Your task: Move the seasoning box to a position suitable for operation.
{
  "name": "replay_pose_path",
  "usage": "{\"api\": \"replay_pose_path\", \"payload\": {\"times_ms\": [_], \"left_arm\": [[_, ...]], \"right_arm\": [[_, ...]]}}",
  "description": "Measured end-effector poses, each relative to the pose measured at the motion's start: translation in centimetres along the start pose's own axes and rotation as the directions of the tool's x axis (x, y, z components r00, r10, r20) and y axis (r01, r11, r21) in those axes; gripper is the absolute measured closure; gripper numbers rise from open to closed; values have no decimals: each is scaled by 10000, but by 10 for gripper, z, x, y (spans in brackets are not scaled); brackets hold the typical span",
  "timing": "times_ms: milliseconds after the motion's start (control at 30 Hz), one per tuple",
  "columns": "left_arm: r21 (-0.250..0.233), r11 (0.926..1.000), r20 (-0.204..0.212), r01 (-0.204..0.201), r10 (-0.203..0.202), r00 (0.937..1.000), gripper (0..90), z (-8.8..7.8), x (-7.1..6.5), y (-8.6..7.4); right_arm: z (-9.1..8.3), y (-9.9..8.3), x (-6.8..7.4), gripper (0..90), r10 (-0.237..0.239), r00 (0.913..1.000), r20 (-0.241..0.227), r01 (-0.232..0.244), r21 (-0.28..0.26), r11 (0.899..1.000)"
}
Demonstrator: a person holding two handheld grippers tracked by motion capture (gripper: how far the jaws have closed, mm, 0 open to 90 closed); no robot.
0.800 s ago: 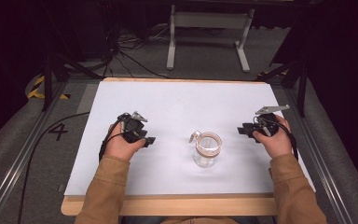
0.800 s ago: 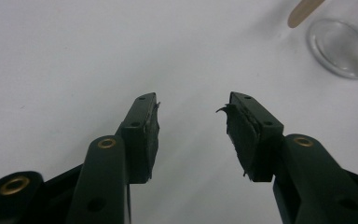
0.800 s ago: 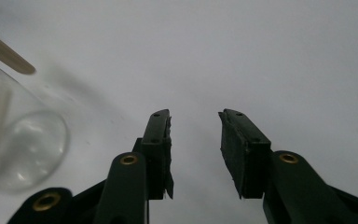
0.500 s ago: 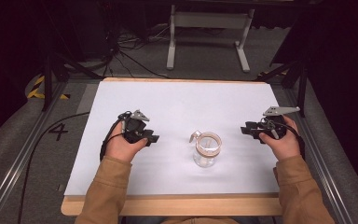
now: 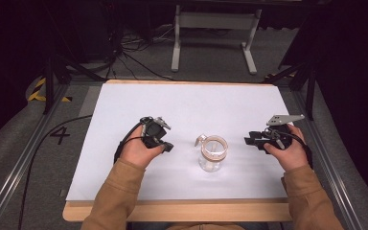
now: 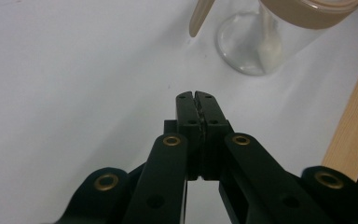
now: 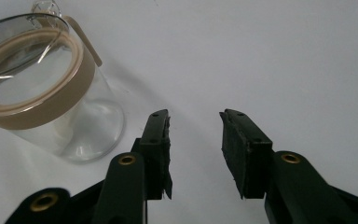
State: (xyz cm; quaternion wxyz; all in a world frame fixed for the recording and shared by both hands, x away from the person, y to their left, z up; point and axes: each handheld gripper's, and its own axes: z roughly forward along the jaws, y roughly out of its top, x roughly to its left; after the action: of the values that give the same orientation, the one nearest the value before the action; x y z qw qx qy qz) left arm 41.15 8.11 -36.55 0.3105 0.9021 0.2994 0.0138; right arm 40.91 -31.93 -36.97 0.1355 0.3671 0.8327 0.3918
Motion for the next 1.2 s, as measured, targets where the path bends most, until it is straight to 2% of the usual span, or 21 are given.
{"api": "replay_pose_path", "payload": {"times_ms": [33,167,200,300,367,400,667,1033,1067,1200], "left_arm": [[-28,10000,-55,-45,45,10000,900,3,0,1],[-361,9992,-420,186,-201,9989,899,28,-2,7],[-362,9991,-401,241,-255,9989,900,33,-2,9],[-654,9978,-342,-46,24,9994,900,45,-6,15],[-691,9974,-342,-218,194,9992,900,48,-8,19],[-789,9967,-349,-174,147,9993,900,50,-10,21],[-534,9977,-457,-423,399,9982,894,65,-14,35],[-466,9950,-491,-882,859,9951,899,69,-13,44],[-623,9941,-561,-884,850,9948,900,70,-13,45],[-696,9921,-498,-1045,1012,9936,900,74,-9,50]], "right_arm": [[1,-1,1,622,-23,10000,-29,23,76,10000],[5,-3,7,615,-150,9999,-31,151,292,9995],[5,-5,9,614,-224,9997,-26,225,358,9991],[3,-9,11,612,-207,9998,-9,207,445,9988],[0,-12,11,612,-190,9998,73,186,476,9987],[-1,-14,12,612,-161,9998,115,155,492,9987],[-15,-28,12,594,27,9988,495,-50,481,9988],[-22,-37,14,593,171,9975,679,-204,495,9986],[-22,-38,15,592,124,9976,686,-161,535,9984],[-26,-44,18,591,143,9971,741,-183,540,9984]]}}
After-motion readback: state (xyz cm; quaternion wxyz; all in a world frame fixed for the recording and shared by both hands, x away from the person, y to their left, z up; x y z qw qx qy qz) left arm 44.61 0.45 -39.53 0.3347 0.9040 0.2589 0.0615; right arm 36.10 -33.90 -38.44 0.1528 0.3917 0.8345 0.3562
